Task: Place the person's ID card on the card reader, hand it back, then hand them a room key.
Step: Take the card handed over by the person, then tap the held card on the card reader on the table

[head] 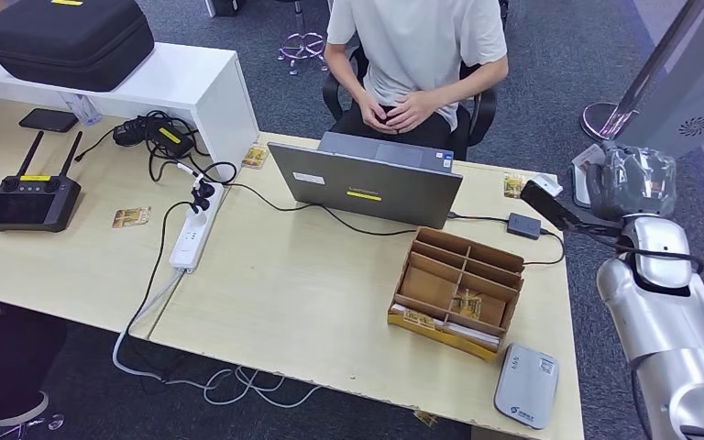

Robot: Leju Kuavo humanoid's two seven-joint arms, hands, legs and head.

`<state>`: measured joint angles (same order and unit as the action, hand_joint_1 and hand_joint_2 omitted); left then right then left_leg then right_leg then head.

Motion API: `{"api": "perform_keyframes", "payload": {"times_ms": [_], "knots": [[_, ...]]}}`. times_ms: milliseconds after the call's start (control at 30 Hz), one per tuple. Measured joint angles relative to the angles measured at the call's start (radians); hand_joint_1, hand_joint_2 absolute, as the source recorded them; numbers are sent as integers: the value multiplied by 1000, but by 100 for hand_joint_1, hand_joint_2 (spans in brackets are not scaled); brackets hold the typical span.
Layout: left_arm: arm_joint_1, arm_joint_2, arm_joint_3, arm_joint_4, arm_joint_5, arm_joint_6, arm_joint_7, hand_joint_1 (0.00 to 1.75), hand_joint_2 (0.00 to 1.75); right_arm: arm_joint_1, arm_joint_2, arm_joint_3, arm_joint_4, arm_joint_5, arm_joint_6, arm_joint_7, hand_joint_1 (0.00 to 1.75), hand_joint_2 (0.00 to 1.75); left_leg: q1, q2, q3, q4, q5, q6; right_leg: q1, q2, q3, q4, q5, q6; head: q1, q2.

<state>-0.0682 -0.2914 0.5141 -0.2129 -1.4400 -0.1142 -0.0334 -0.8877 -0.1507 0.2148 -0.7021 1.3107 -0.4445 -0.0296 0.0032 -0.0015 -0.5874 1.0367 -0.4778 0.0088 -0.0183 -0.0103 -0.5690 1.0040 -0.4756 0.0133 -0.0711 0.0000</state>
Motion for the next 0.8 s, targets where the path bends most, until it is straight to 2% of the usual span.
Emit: {"api": "perform_keyframes", "payload": {"times_ms": [100,167,267,400,633,800], "knots": [[-2,0,0,0,1,0,13,0,175,15,0,0,-12,-5,-4,-6,175,175,0,0,0,0,0,0,0,0,0,0,0,0,0,0],[-2,-1,2,0,7,6,22,0,175,61,-1,-1,-57,-32,-18,-25,175,175,0,-1,0,0,0,0,0,-1,0,0,0,0,0,0],[-2,-2,14,0,29,15,31,0,175,192,-2,-4,-196,-81,-46,-64,175,175,1,-2,0,0,0,0,1,-2,1,-1,-1,0,0,0],[-1,-2,38,0,62,21,32,0,175,371,26,-2,-398,-66,-77,-68,175,175,1,-2,-1,-1,-2,-2,1,-1,-1,-1,-1,-1,0,0],[-1,-7,67,0,87,33,49,0,175,597,67,29,-670,-21,-125,-40,175,175,2,-3,-1,-1,-2,-3,2,-4,0,-1,-3,-3,0,0],[-1,-10,83,0,94,40,51,0,175,718,77,47,-807,8,-139,-37,175,175,2,-3,-1,-1,-2,-3,2,-3,0,-1,-3,-3,0,0]]}}
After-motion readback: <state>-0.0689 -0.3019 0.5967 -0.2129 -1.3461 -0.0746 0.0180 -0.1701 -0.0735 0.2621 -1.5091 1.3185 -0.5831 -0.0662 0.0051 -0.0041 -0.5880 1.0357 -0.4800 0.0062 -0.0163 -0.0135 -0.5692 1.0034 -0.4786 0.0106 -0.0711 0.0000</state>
